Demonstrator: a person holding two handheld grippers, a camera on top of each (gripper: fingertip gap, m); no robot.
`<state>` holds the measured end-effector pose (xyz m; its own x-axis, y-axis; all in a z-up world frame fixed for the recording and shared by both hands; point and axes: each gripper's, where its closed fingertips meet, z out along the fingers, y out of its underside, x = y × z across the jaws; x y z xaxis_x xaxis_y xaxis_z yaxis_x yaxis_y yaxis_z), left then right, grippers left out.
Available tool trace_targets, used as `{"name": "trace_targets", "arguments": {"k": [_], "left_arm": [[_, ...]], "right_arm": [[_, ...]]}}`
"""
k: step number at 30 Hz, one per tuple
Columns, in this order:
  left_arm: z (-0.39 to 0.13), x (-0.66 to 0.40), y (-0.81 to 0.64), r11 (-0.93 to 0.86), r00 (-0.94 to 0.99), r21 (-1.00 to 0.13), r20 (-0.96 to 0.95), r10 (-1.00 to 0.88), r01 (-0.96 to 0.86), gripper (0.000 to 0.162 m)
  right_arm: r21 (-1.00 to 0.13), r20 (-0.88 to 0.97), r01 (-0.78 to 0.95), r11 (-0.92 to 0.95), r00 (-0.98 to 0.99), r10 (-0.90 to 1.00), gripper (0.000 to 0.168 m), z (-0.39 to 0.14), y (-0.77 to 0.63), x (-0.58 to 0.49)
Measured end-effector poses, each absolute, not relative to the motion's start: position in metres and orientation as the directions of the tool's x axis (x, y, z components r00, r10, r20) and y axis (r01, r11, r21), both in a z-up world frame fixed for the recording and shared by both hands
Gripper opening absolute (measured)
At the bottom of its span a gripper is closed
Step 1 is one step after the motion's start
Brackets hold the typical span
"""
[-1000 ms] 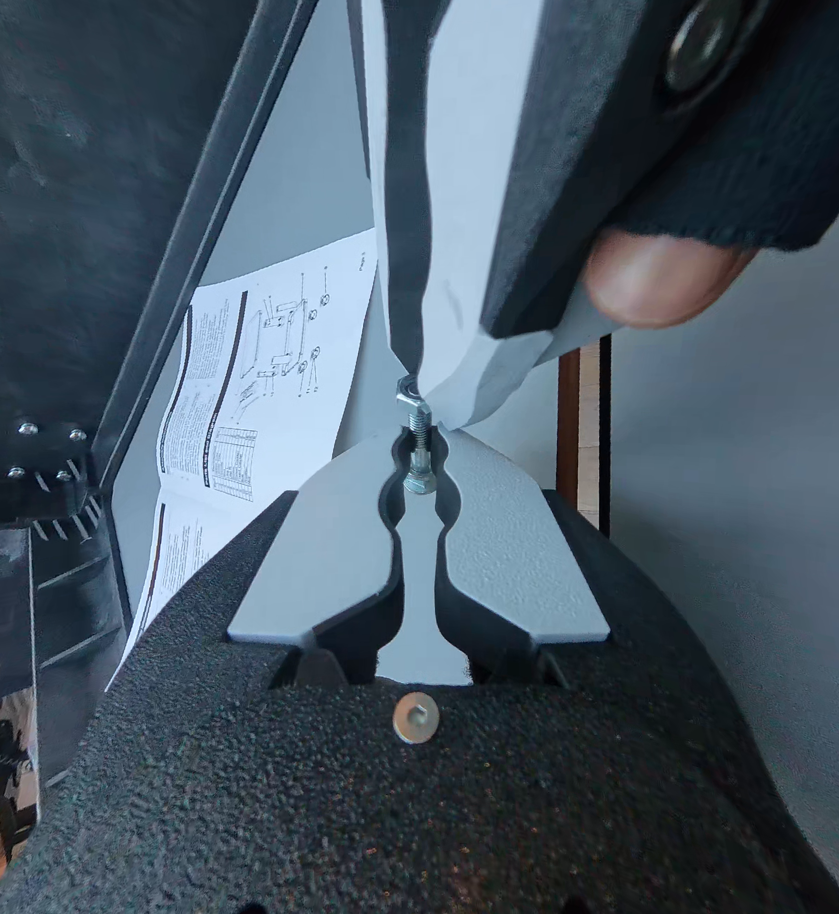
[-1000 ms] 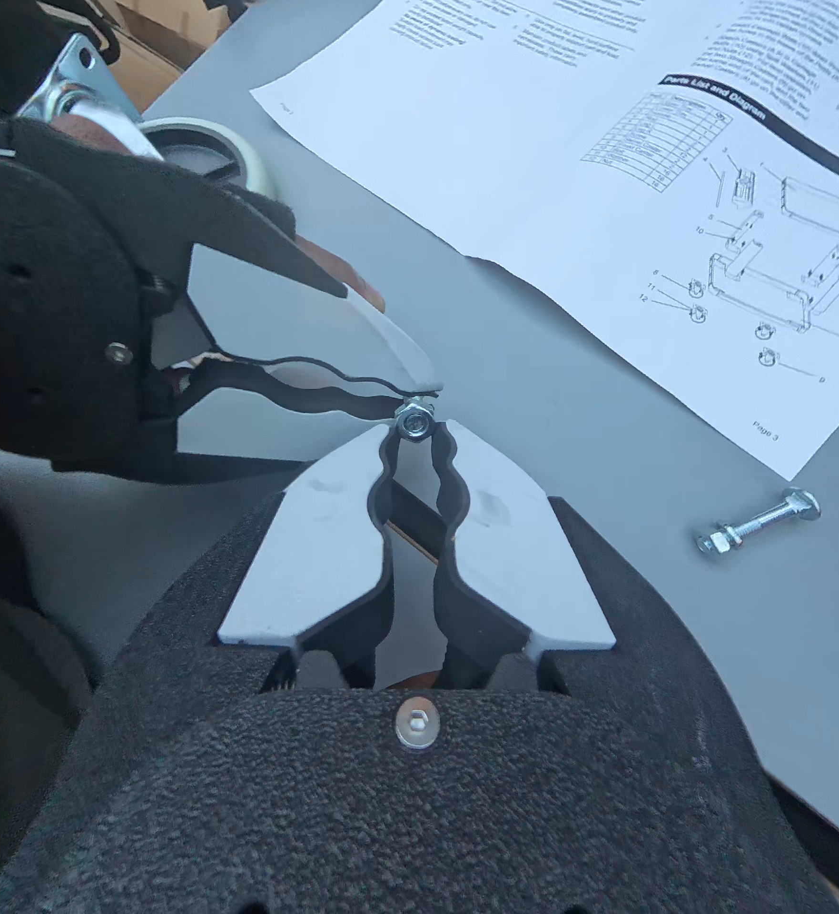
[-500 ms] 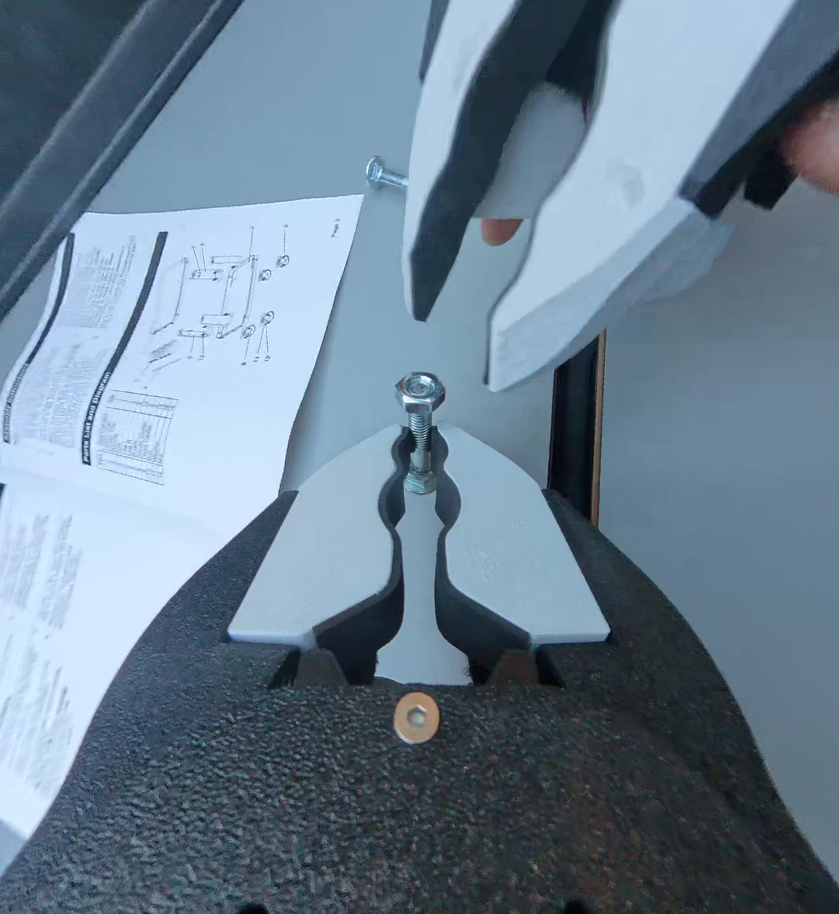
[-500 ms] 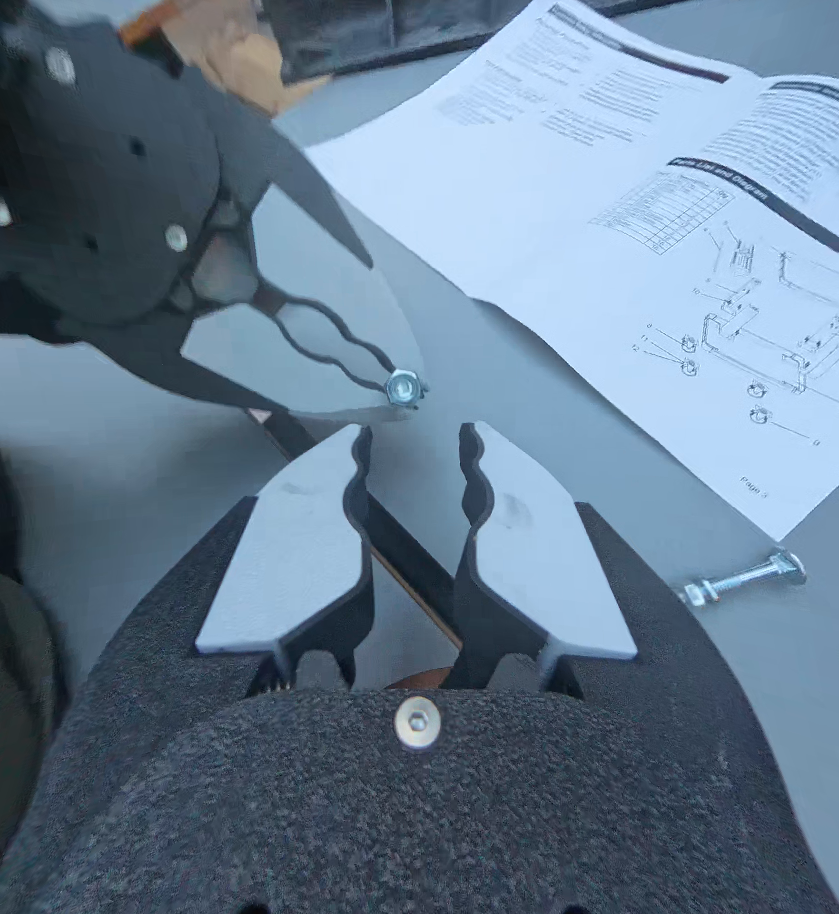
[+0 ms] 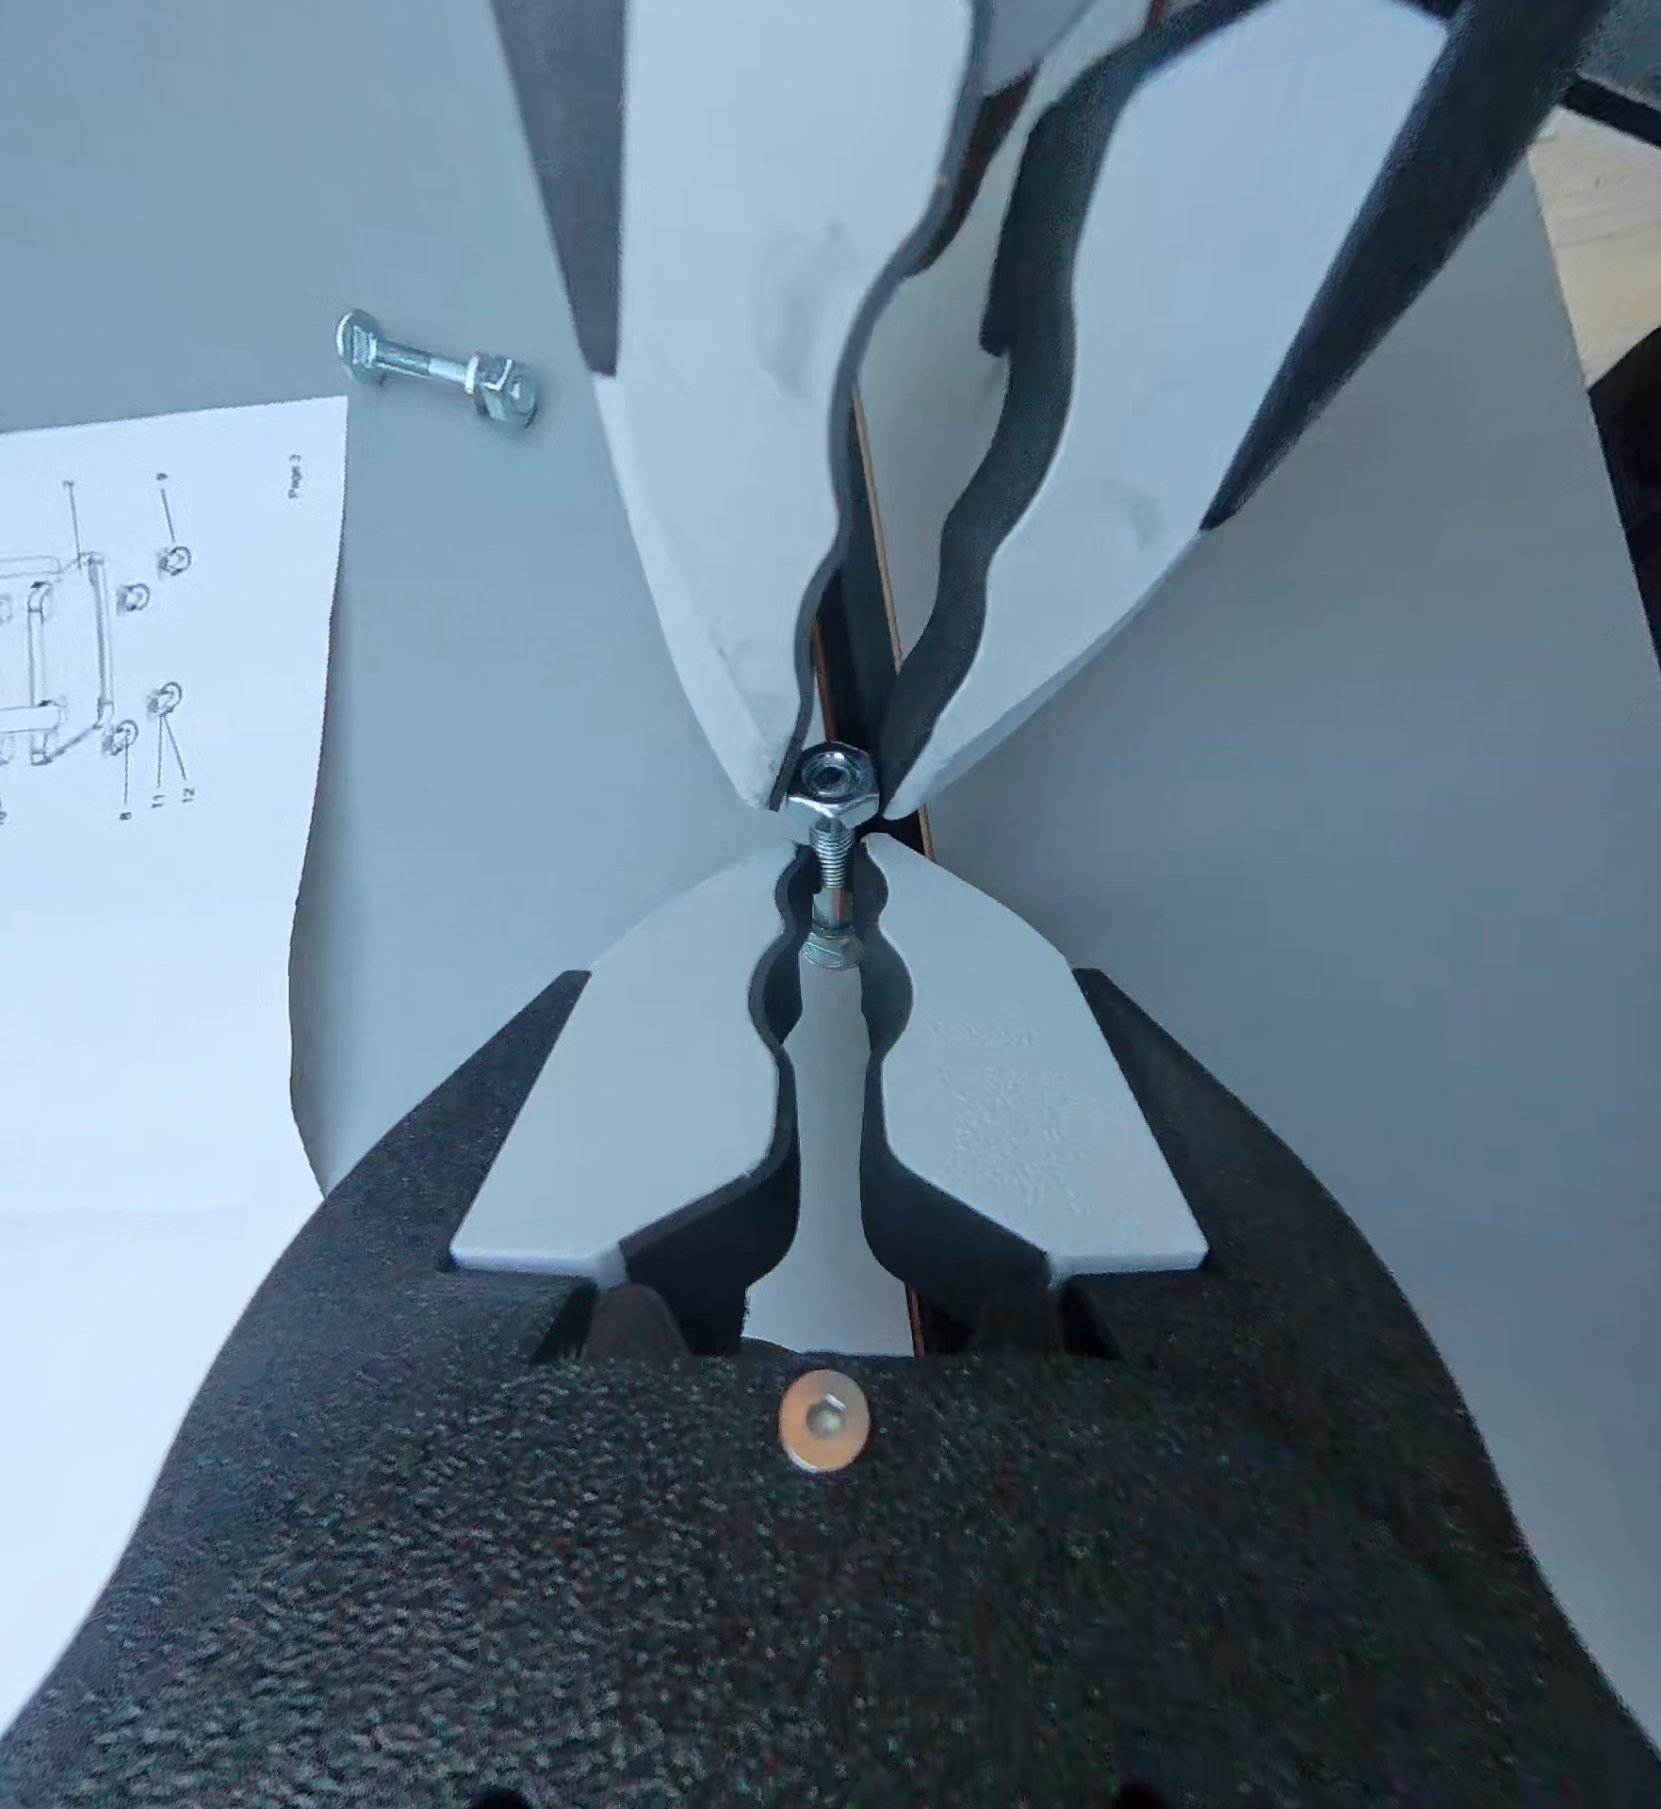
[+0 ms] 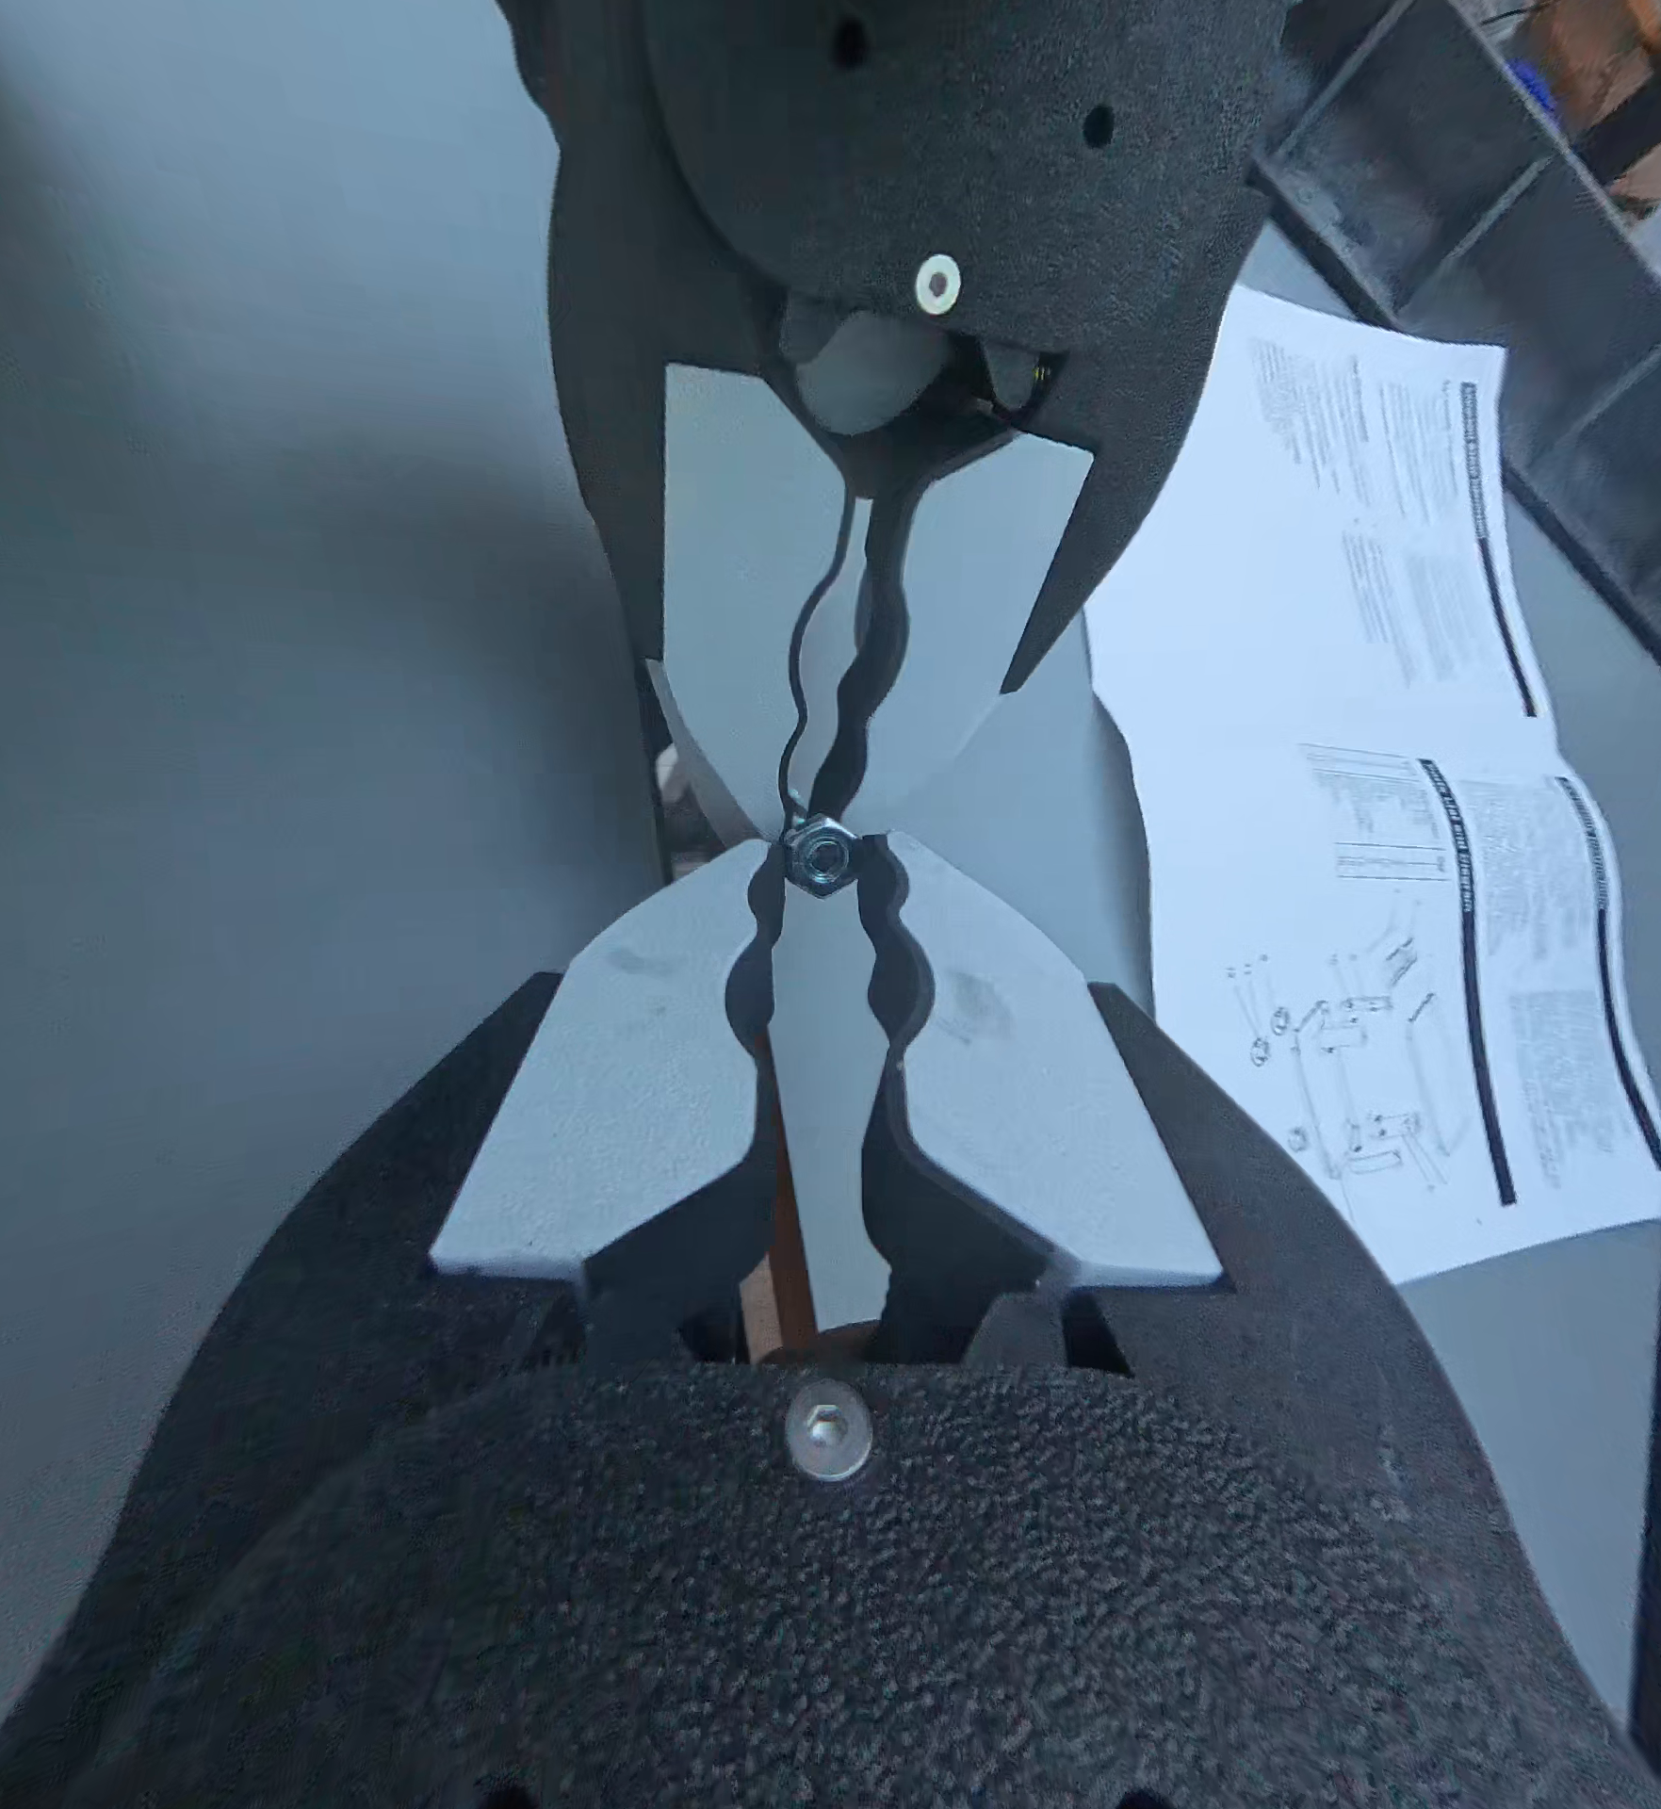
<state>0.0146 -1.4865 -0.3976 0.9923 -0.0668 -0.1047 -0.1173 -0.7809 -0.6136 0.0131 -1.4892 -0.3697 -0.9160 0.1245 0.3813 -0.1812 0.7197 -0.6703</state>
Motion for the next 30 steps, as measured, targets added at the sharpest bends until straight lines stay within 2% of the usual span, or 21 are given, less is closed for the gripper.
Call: {"name": "trace_targets", "arguments": {"k": [1,2,3,6,10,14,16,17,20,24,25,26,28,30], "left_arm": [[-0.397,0.011,-1.487,-0.782,0.992,-0.614,-0.116,-0.045,-0.108,0.007],[-0.396,0.004,-1.488,-0.786,0.989,-0.610,-0.147,-0.014,-0.102,0.007],[-0.396,-0.005,-1.490,-0.795,0.981,-0.599,-0.194,0.031,-0.094,0.007],[-0.389,-0.026,-1.496,-0.814,0.924,-0.573,-0.356,0.141,-0.097,0.007],[-0.386,-0.028,-1.496,-0.830,0.861,-0.536,-0.485,0.150,-0.157,0.007],[-0.384,-0.026,-1.493,-0.830,0.836,-0.529,-0.526,0.158,-0.177,0.007],[-0.384,-0.025,-1.492,-0.832,0.837,-0.525,-0.527,0.151,-0.180,0.007],[-0.384,-0.025,-1.492,-0.832,0.840,-0.524,-0.523,0.146,-0.181,0.007],[-0.385,-0.023,-1.492,-0.833,0.867,-0.513,-0.490,0.085,-0.208,0.007],[-0.384,-0.017,-1.494,-0.816,0.918,-0.527,-0.396,-0.011,-0.238,0.007],[-0.384,-0.018,-1.495,-0.820,0.916,-0.520,-0.400,-0.014,-0.240,0.007],[-0.382,-0.023,-1.496,-0.829,0.907,-0.505,-0.422,-0.006,-0.240,0.007],[-0.379,-0.030,-1.498,-0.839,0.889,-0.493,-0.457,0.025,-0.230,0.007],[-0.376,-0.037,-1.501,-0.855,0.860,-0.471,-0.506,0.063,-0.215,0.007]], "right_arm": [[-0.677,0.373,-0.140,0.723,-0.912,0.172,0.019,-0.371,-1.488,0.010],[-0.701,0.319,-0.052,0.712,-0.915,0.246,0.032,-0.374,-1.487,0.007],[-0.736,0.230,0.061,0.674,-0.914,0.334,0.036,-0.375,-1.487,0.006],[-0.817,-0.029,0.332,0.471,-0.840,0.542,0.047,-0.365,-1.491,0.001],[-0.827,-0.177,0.481,0.293,-0.716,0.675,0.035,-0.357,-1.492,-0.008],[-0.791,-0.184,0.524,0.314,-0.695,0.695,0.032,-0.364,-1.491,-0.008],[-0.790,-0.139,0.500,0.355,-0.710,0.691,0.016,-0.365,-1.489,-0.008],[-0.794,-0.106,0.473,0.382,-0.726,0.679,0.016,-0.365,-1.488,-0.008],[-0.798,0.012,0.353,0.488,-0.800,0.600,0.016,-0.365,-1.488,-0.008],[-0.782,0.230,0.082,0.618,-0.884,0.408,0.016,-0.363,-1.489,-0.007],[-0.770,0.254,0.062,0.635,-0.884,0.394,0.011,-0.364,-1.487,-0.009],[-0.759,0.245,0.081,0.646,-0.884,0.398,0.004,-0.366,-1.484,-0.012],[-0.779,0.127,0.214,0.590,-0.866,0.483,0.018,-0.365,-1.481,-0.016],[-0.818,-0.079,0.384,0.428,-0.812,0.578,0.024,-0.355,-1.485,-0.016]]}}
